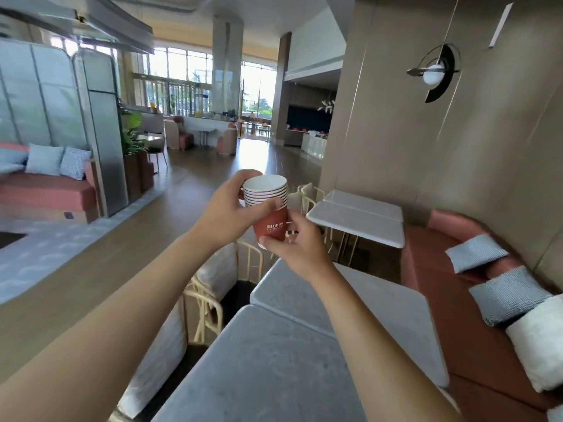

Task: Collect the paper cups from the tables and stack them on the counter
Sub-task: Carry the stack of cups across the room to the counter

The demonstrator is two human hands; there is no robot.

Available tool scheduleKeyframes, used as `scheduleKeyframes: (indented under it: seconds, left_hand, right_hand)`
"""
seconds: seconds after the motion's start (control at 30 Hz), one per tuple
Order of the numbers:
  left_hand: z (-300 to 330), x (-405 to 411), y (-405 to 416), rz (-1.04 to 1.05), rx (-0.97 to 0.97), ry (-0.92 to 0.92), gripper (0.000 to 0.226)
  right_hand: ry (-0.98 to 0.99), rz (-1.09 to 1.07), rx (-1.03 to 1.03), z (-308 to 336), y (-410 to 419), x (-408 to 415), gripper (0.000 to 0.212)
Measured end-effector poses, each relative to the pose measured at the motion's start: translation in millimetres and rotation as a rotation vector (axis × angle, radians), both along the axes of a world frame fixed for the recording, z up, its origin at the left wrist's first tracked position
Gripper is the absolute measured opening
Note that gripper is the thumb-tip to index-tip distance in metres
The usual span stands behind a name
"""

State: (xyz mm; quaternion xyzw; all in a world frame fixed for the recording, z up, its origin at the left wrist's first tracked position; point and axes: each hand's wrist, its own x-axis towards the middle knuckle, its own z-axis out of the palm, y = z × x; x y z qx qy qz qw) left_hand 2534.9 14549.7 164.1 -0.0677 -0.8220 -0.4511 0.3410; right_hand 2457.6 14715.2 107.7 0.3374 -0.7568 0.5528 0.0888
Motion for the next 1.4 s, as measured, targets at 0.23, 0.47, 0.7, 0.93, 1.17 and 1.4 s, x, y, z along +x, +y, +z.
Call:
scheduleKeyframes:
  seconds: [0.23,0.47,0.7,0.93,1.17,1.4]
  left_hand:
    - [-27.3,83.4,-165.1,0.135,0.039,-0.015,0.052]
    - [-50.6,186.5,-292.4,0.348,0.102,-0.055,0.056]
    - [-72.3,275.6,-361.8,0.531,0.196,-0.077,0.057]
    - [-92.7,313.4,-412.5,0.646,0.248,-0.069,0.068]
    - [-119.8,278.9,-473.2,0.683,0.246,-0.109,0.068]
    - [-129.9,187.9,-549.6,0.650,0.227,-0.208,0.068]
  right_hand:
    - [0.003,0.152,0.046,-24.1,-176.1,51.7,0.054]
    - [-0.012,0.338,0.079,-46.1,-330.2,126.4,0.050]
    - [-0.044,0.517,0.166,-61.9,-426.3,191.4,0.052]
    - [-0.061,0.638,0.191,-84.9,-500.0,215.9,0.056]
    - [-0.118,0.659,0.181,-120.8,-568.3,185.4,0.054]
    - [-0.209,0.623,0.145,-137.6,-630.9,104.5,0.047]
